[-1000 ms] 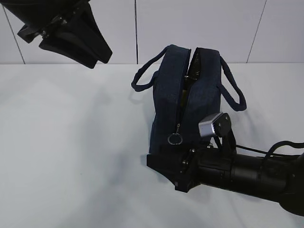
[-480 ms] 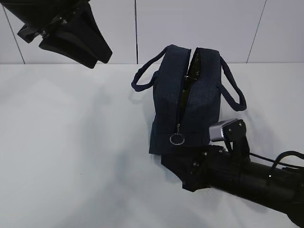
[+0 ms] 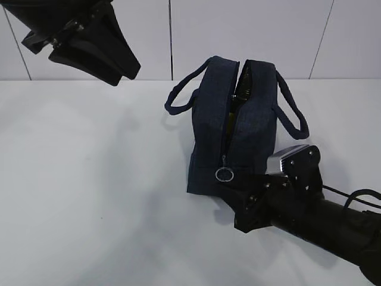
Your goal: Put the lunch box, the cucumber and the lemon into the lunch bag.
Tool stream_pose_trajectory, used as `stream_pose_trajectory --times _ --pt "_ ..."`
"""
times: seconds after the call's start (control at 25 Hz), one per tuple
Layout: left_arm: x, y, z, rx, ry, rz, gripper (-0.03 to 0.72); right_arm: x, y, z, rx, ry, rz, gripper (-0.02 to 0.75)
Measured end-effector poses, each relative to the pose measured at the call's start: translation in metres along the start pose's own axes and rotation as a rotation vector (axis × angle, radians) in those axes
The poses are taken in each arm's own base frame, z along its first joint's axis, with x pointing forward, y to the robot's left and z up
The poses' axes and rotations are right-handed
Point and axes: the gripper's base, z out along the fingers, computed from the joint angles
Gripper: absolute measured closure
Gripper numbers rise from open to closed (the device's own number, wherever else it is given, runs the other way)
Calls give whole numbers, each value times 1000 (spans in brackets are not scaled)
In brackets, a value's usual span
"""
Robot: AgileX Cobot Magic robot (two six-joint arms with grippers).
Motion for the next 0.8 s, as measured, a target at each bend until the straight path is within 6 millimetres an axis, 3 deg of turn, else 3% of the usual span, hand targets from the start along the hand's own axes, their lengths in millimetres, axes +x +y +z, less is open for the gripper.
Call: stream_pose_trajectory --times 0.8 --pt "0 0 0 0 0 0 449 -8 -2 7 1 -34 -23 331"
